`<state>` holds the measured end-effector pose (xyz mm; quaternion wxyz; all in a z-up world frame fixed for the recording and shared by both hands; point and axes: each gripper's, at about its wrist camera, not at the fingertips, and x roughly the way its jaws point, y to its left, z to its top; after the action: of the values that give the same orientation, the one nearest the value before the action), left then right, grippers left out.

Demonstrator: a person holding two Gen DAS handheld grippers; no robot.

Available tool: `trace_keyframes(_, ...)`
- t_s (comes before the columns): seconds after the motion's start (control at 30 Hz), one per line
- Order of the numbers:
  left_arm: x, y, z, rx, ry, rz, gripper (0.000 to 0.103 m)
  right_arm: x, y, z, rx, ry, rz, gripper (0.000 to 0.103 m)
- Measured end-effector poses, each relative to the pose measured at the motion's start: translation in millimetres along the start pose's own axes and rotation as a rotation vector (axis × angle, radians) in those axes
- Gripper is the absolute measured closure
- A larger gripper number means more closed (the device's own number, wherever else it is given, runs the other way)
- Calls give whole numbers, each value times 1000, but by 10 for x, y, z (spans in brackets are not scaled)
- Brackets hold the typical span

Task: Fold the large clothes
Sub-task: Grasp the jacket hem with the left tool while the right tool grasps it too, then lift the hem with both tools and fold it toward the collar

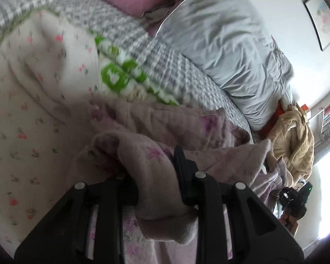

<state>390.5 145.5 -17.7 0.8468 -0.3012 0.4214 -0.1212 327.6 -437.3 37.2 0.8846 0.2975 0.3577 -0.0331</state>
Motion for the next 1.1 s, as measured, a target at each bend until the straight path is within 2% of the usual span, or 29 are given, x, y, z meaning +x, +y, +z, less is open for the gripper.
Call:
trace_keyframes(0.07,-2,8,6,-5,13,-28,67,37,-51,-31,5,15,1,64)
trace_keyframes(0.1,-27,-4,13,-2,26,-48,59,18,-64,-35,5,16,9,42)
trace_keyframes(0.13,-69,-29,21,3,45,-78,54,-39,-73,-36,1,11,18,26)
trace_keyframes(0.2,-173,-90,15,18,69,-122,21,-171,-84,-9,-11,10,48,21)
trace_keyframes(0.23,-229,-122,12,31,68,-119,14,-248,-83,-1,-19,21,59,21)
trace_keyframes(0.37,-611,-255,-83,164,44,-63,12,-575,-205,-35,-66,27,72,20)
trace_keyframes(0.43,-714,-209,-141,214,38,-16,1,-652,-319,-95,-81,46,64,18)
trace_keyframes(0.47,-737,-161,-183,238,34,24,1,-653,-395,-148,-85,65,60,18)
trace_keyframes(0.53,-691,-35,-245,268,62,53,1,-587,-524,-265,-85,113,70,18)
trace_keyframes(0.63,-476,243,-315,224,123,54,1,-319,-660,-494,-75,232,123,18)
trace_keyframes(0.7,-289,426,-366,185,151,70,1,-103,-650,-641,-92,290,120,18)
trace_keyframes(0.77,-112,586,-424,123,176,17,1,108,-629,-744,-77,323,166,18)
trace_keyframes(0.87,46,743,-472,-1,165,-140,1,400,-627,-778,22,346,295,19)
trace_keyframes(0.9,80,766,-476,-29,151,-173,5,484,-617,-778,55,347,330,19)
trace_keyframes(0.97,121,768,-475,-64,131,-196,16,582,-571,-779,111,310,365,28)
trace_keyframes(1.0,125,754,-471,-78,125,-199,28,589,-550,-790,137,297,377,39)
trace_keyframes(1.03,108,738,-473,-86,118,-199,43,575,-542,-794,154,286,379,53)
trace_keyframes(1.1,2,645,-458,-84,104,-218,60,420,-485,-777,170,256,381,67)
